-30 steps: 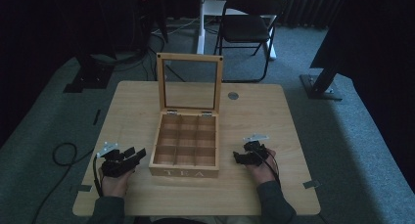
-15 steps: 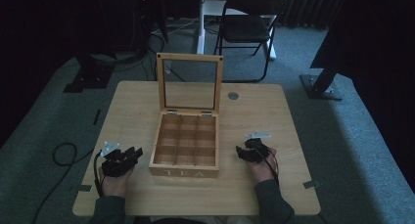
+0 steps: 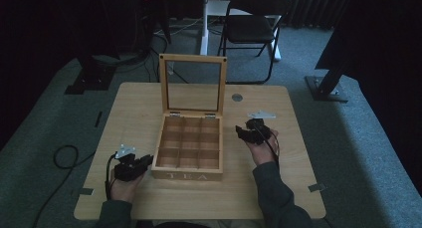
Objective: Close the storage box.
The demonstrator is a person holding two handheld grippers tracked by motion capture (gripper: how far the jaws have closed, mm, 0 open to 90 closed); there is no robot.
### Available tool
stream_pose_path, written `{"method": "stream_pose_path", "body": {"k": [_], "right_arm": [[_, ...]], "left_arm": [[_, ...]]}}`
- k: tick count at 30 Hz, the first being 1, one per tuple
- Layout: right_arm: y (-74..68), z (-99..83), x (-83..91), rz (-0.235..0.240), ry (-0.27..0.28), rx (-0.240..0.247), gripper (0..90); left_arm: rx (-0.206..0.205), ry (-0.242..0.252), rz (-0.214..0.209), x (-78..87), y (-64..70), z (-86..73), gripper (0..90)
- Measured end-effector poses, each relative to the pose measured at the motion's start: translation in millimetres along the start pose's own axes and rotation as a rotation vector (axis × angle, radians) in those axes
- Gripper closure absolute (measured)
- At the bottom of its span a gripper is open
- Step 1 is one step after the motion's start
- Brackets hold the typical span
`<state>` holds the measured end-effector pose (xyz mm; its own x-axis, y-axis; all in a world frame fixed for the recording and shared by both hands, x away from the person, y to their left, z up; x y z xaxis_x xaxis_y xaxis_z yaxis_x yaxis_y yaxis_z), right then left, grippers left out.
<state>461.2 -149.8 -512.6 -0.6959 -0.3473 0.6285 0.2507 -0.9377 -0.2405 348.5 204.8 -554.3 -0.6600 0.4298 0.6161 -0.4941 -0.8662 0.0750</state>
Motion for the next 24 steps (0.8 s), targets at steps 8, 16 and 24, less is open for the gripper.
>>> {"method": "stream_pose_path", "body": {"k": [8,16,24], "right_arm": [[-18.8,28.9,-11.0,0.048,0.017,0.003,50.4],[-31.4,54.1,-21.7,0.127,0.018,0.012,45.9],[-38.1,77.3,-34.9,0.143,0.020,0.026,41.1]], "left_arm": [[-0.015,-0.007,-0.030,0.5,6.4,-1.8,80.6],[-0.006,-0.006,-0.036,1.1,9.3,-2.8,80.6],[0.004,-0.005,-0.049,3.3,10.6,-2.8,80.6]]}}
Point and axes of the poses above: each handheld gripper's, and its own axes: x roughly backward along the jaws, z roughly out of its top, y roughly to its right, the point moved 8 cm from there along -x, roughly forward along the jaws, and after that the axes turned 14 degrees about -x, right-handed, at the moved point
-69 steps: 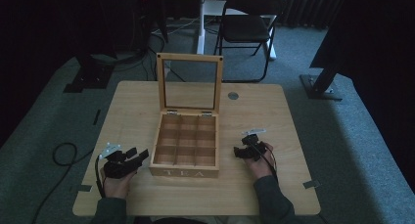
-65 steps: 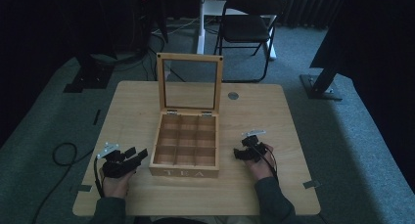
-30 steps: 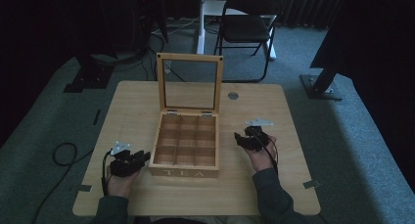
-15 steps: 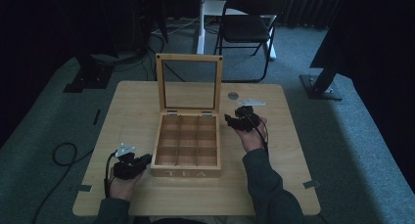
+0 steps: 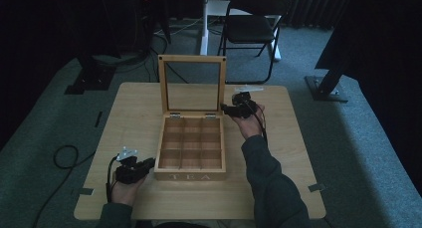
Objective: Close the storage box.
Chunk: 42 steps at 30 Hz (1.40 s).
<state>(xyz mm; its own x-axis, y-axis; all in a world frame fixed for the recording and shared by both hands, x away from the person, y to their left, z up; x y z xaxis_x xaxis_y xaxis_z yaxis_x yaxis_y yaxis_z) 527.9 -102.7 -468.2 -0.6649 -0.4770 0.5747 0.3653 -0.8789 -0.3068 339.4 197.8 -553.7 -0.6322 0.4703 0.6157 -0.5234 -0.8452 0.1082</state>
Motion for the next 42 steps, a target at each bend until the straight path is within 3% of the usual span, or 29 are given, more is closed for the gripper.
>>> {"method": "stream_pose_path", "body": {"k": [8,11,13,21,25,31,36,42], "right_arm": [[-6.3,18.8,-12.7,0.010,-0.001,0.014,41.9],[-12.1,29.5,-17.6,0.042,0.006,0.009,42.7],[-13.9,34.7,-19.8,0.037,0.009,0.027,42.9],[-15.5,48.4,-33.2,0.027,-0.011,0.019,42.9],[-14.5,50.7,-36.1,0.064,-0.003,0.006,45.7],[-9.2,51.9,-40.6,0.072,0.001,-0.001,45.9],[-11.5,55.0,-39.7,0.109,0.015,-0.009,51.0],[-14.1,56.3,-35.4,0.093,0.007,0.014,51.8]], "left_arm": [[-0.002,0.007,-0.005,1.5,0.8,0.1,80.6],[0.002,0.014,-0.013,3.1,1.8,0.2,80.8],[0.002,0.014,-0.013,3.7,2.1,0.0,80.9],[-0.009,0.021,-0.028,4.6,7.0,-0.8,81.0],[-0.022,0.022,-0.032,4.9,8.8,-1.9,78.7],[-0.020,0.028,-0.015,4.4,5.8,-1.9,71.7],[-0.024,0.024,-0.008,4.3,4.1,-1.5,68.6],[-0.020,0.027,-0.006,4.0,4.0,-0.6,68.2]]}}
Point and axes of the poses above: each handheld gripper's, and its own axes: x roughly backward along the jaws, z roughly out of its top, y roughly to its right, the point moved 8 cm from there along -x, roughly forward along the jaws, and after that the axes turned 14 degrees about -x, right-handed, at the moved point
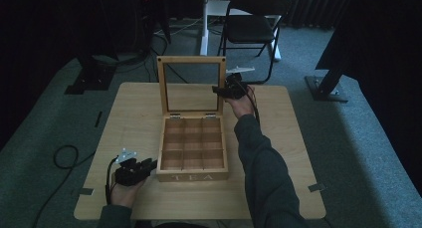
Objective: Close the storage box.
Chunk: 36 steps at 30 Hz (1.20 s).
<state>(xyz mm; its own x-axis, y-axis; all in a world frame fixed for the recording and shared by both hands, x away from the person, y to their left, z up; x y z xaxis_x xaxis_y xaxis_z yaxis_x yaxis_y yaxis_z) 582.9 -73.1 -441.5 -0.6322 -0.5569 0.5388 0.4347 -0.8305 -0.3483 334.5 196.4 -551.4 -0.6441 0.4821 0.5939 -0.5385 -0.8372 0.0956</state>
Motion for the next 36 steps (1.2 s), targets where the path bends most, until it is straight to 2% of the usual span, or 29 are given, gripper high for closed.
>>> {"method": "stream_pose_path", "body": {"k": [6,7,16,28,32,36], "right_arm": [[-5.8,-3.0,7.7,-0.031,0.027,0.042,51.1],[-8.2,-4.4,11.7,-0.038,0.030,0.063,51.3],[-21.3,-14.4,33.6,-0.048,0.080,0.122,52.0],[-32.2,-29.8,51.7,-0.030,0.114,0.156,50.1],[-34.8,-34.8,55.8,-0.026,0.123,0.158,49.1],[-37.9,-41.2,61.4,-0.009,0.116,0.169,47.6]], "left_arm": [[0.002,-0.001,0.004,-1.1,-0.3,0.4,68.7],[0.001,-0.002,0.004,-1.5,-0.7,0.4,68.7],[-0.003,-0.012,0.014,-3.2,-1.0,0.1,69.7],[-0.004,-0.019,0.029,-4.7,-2.3,0.4,67.7],[0.006,0.003,0.029,-1.4,-5.1,5.6,63.7],[0.015,0.041,0.064,6.4,-14.6,19.3,63.0]]}}
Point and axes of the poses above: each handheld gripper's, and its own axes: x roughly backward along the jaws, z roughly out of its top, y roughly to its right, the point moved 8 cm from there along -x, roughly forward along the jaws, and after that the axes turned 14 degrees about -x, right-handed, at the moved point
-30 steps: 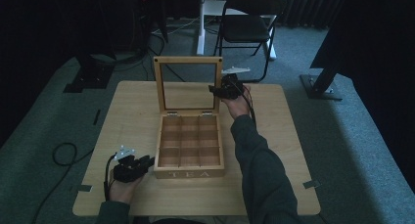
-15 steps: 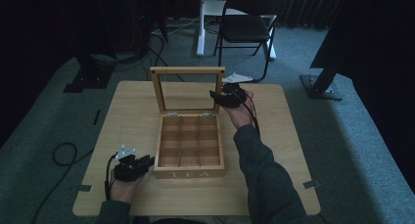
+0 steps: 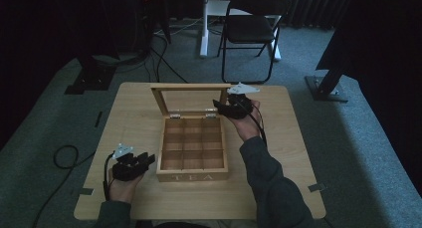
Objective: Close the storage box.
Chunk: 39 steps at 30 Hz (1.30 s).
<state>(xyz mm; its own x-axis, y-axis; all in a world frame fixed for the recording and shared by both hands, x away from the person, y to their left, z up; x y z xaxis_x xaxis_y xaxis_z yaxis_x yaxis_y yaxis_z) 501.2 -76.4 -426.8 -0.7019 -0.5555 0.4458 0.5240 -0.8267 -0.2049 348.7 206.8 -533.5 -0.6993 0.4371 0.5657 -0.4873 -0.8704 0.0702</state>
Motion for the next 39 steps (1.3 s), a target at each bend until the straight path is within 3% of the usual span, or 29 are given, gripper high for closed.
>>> {"method": "stream_pose_path", "body": {"k": [5,7,11,13,14,15,16,18,23,32,39], "right_arm": [[-3.1,-4.8,5.3,0.005,-0.005,0.005,47.5],[-3.8,-5.8,6.3,0.002,-0.005,0.005,47.2],[-4.4,-7.5,7.5,0.005,-0.003,-0.007,46.9],[-4.7,-8.6,8.5,0.007,-0.005,-0.007,46.7],[-4.7,-8.6,8.5,0.007,-0.005,-0.007,46.7],[-5.5,-9.7,9.8,0.009,-0.005,-0.006,46.6],[-5.5,-9.7,9.8,0.009,-0.005,-0.006,46.6],[-6.1,-12.4,11.8,0.018,0.003,-0.028,45.7],[-7.5,-15.9,14.0,0.016,0.007,-0.024,45.4],[-9.7,-19.5,17.0,0.011,0.000,-0.012,45.3],[-10.3,-21.8,19.0,0.011,0.009,-0.011,45.2]], "left_arm": [[-0.013,0.021,0.016,3.5,-6.4,15.2,61.1],[-0.045,0.039,0.026,4.9,-6.9,33.0,60.9],[-0.073,0.052,0.041,3.8,-7.1,50.0,60.9],[-0.096,0.065,0.056,1.4,-7.2,68.7,61.4],[-0.096,0.065,0.056,1.4,-7.2,68.7,61.7],[-0.113,0.077,0.068,-0.1,-8.3,81.7,62.8],[-0.113,0.077,0.068,-0.1,-8.3,81.7,64.4],[-0.116,0.102,0.084,-0.3,-10.5,100.5,68.5],[-0.150,0.125,0.101,-1.1,-7.1,124.2,74.0],[-0.163,0.141,0.114,-3.3,-4.0,139.7,75.4],[-0.169,0.132,0.104,-3.6,-2.7,138.6,76.0]]}}
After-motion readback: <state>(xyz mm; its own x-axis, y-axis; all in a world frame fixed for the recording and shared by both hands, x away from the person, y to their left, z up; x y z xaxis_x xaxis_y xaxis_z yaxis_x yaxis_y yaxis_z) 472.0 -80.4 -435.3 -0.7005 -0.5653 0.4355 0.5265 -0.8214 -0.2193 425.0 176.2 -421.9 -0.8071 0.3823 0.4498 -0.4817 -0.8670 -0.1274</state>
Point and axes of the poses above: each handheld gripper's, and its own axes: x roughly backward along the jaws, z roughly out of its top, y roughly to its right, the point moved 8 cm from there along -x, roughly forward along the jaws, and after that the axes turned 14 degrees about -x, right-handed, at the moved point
